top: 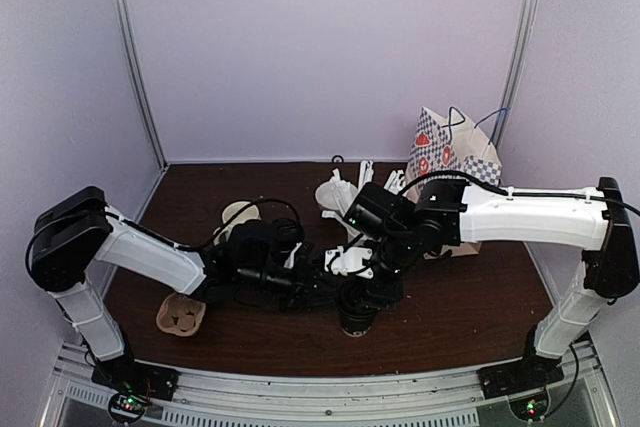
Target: Pack the takeout coffee
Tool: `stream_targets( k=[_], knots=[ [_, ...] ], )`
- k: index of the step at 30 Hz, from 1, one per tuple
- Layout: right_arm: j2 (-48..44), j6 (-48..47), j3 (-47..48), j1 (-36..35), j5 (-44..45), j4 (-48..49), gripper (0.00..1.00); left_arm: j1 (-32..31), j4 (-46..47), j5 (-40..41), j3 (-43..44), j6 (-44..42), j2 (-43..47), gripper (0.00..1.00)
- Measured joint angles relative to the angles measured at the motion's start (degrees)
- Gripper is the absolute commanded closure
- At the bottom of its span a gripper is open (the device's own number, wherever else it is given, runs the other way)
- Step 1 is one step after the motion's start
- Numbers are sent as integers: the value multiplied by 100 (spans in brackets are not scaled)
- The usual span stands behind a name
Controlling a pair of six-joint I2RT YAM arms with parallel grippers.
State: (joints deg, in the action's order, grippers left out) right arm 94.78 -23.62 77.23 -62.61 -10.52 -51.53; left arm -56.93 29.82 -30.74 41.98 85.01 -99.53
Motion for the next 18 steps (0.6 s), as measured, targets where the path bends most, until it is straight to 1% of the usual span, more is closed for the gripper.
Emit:
stream_targets(
  k=[2, 4, 6, 9, 12, 15, 18],
  knots=[
    [-2, 4, 0, 0, 20, -15, 35, 11, 61, -39, 11, 20, -44, 70],
    [-33, 7, 2, 0, 55, -46, 35, 11, -352, -4, 199, -122, 15, 66],
    [-90, 13, 2, 0, 90, -61, 35, -2, -1093, 105, 522, -463, 160, 61],
    [-118, 7, -13, -9, 103, -50, 35, -190, -2573, 732, 1082, -1152, 396, 55],
    [-142, -42, -35, -33, 111, -26, 35, -415, -3571, 1394, 1499, -1755, 542, 51],
    [-144, -120, -35, -48, 114, 11, 36, -507, -3947, 1685, 1589, -2109, 715, 49],
    [-144, -166, -35, -52, 90, 55, 37, -511, -4000, 1799, 1484, -2312, 935, 47]
  ],
)
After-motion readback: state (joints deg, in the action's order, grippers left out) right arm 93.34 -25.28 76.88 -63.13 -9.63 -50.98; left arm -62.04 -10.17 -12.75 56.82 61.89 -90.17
